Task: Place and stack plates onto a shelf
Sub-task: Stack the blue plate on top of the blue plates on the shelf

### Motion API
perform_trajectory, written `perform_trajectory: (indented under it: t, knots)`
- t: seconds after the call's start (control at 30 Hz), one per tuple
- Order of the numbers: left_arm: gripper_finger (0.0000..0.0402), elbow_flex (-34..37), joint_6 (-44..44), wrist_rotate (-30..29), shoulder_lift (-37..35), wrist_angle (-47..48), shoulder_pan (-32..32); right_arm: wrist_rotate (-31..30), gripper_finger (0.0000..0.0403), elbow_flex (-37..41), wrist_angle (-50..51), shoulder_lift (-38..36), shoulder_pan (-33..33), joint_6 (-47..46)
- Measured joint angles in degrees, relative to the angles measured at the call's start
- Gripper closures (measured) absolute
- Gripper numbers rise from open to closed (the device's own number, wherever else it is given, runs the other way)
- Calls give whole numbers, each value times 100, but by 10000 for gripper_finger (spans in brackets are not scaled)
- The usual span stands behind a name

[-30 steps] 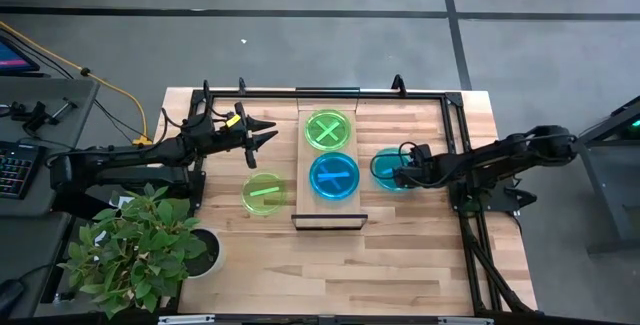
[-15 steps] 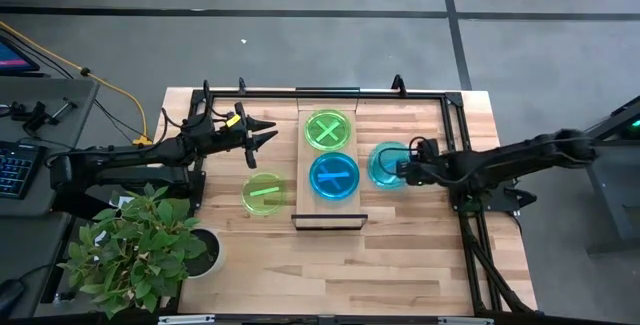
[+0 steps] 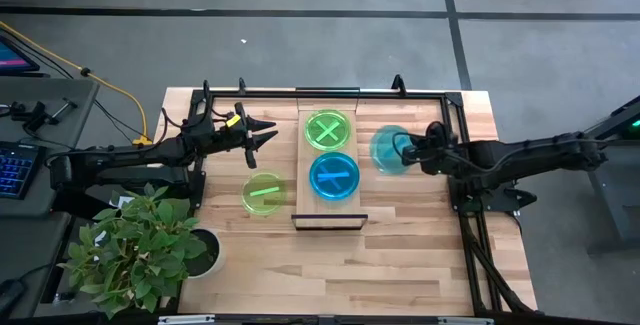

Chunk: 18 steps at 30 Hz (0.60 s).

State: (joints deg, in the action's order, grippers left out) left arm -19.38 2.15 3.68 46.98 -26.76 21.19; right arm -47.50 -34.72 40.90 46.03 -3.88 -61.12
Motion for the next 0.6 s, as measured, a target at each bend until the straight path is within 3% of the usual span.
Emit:
perform_trajectory:
  t: [0.23,0.43,0.6]
  knots:
    - [298,0,2,0,-2,-1,0,-160,403,-317,-894,6,0,980]
    - [298,0,2,0,-2,-4,-1,340,403,-324,-2102,253,-4,1709]
    - [298,0,2,0,-1,-4,-1,755,403,-324,-2732,950,-3,1760]
